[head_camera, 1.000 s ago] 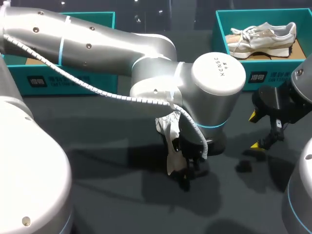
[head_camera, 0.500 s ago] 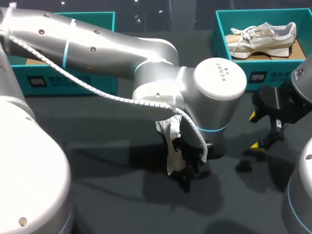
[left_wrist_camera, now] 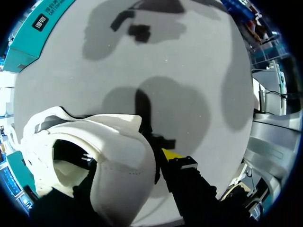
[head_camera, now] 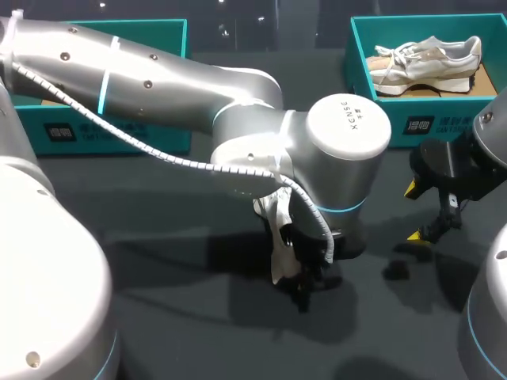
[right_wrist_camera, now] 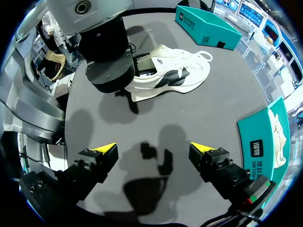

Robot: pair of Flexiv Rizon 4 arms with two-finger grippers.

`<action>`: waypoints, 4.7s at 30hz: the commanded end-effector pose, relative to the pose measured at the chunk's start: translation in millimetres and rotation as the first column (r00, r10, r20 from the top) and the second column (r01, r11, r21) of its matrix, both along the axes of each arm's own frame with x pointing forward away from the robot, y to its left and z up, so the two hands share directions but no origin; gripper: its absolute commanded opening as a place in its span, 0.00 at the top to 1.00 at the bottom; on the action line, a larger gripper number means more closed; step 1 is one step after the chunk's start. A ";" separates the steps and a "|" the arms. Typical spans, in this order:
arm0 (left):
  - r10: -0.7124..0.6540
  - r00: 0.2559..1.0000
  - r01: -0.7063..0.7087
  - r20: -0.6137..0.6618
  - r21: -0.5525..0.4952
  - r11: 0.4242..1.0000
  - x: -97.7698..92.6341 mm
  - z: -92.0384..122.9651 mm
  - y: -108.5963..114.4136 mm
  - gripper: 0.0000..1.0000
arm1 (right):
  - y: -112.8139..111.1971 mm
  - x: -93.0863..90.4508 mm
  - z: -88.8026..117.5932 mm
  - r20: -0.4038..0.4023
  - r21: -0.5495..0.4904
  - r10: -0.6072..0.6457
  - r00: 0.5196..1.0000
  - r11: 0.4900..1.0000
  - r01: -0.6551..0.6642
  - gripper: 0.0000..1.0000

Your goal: Take the shoe out of the shoebox, open the shoe tongue, remove and reinsert the insole, then place the shoe into the shoebox

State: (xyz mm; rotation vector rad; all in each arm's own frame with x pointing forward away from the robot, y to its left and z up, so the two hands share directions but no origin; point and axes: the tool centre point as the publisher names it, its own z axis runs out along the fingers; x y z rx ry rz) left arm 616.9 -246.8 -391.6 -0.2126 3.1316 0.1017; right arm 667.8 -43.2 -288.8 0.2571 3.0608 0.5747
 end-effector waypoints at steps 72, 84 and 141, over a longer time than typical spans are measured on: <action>0.054 0.995 -0.062 -0.085 -0.086 0.994 189.3 253.9 185.4 1.00 | -0.2 -0.9 -0.3 0.001 -0.001 0.000 1.000 1.000 0.000 0.00; -0.004 0.994 -0.005 -0.109 -0.083 0.997 289.6 257.0 282.5 1.00 | -0.2 -0.9 -0.3 0.001 -0.001 0.000 1.000 1.000 0.000 0.00; -0.836 0.548 0.836 -0.018 -0.025 0.548 434.4 238.5 490.2 1.00 | -0.2 -0.9 -0.3 0.001 -0.001 0.000 1.000 1.000 0.000 0.00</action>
